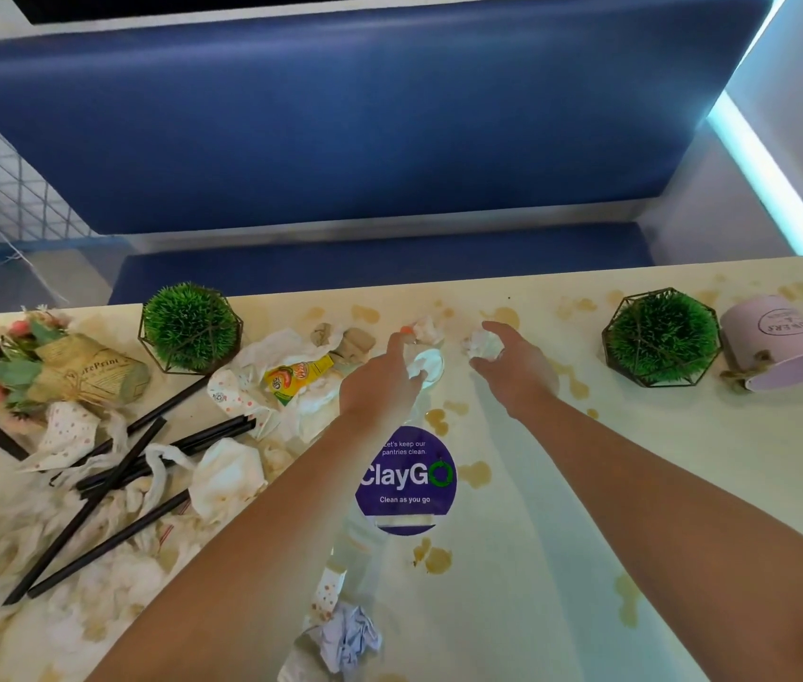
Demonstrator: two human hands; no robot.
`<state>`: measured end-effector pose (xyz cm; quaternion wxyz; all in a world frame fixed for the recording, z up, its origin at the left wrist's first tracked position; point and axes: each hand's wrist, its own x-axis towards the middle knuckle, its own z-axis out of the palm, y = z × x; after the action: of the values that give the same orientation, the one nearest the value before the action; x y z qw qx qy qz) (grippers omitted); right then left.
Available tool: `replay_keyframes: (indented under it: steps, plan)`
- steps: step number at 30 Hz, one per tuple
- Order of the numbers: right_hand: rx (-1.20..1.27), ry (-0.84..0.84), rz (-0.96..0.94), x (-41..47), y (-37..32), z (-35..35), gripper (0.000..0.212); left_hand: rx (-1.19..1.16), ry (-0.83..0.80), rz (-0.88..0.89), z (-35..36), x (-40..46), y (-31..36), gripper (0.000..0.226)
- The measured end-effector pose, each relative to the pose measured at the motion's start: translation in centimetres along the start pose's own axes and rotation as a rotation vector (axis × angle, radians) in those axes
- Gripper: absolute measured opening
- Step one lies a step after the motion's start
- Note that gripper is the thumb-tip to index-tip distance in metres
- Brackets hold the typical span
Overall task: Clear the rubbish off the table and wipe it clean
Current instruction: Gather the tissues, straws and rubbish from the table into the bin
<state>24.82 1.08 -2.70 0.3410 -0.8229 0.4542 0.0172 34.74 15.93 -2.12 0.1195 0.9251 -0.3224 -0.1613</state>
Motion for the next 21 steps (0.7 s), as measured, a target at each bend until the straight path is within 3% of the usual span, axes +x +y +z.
replay_keyframes:
  steps: [4, 10, 15, 21]
  plan:
    - [-0.133, -0.020, -0.016, 0.3, 0.2, 0.3, 0.047, 0.034, -0.039, -0.017, 0.4, 0.3, 0.0, 0.067]
    - [-0.151, -0.004, 0.011, -0.7, 0.5, 0.9, 0.024, 0.030, -0.041, -0.073, 0.8, 0.1, -0.6, 0.058]
    - [-0.039, -0.022, 0.091, -2.3, 0.6, 0.8, 0.029, 0.010, -0.042, -0.093, 0.6, -0.3, -0.3, 0.040]
    - [0.313, -0.033, 0.125, -5.2, 1.5, 0.2, 0.024, 0.015, -0.074, -0.088, 0.2, -1.1, -0.8, 0.034]
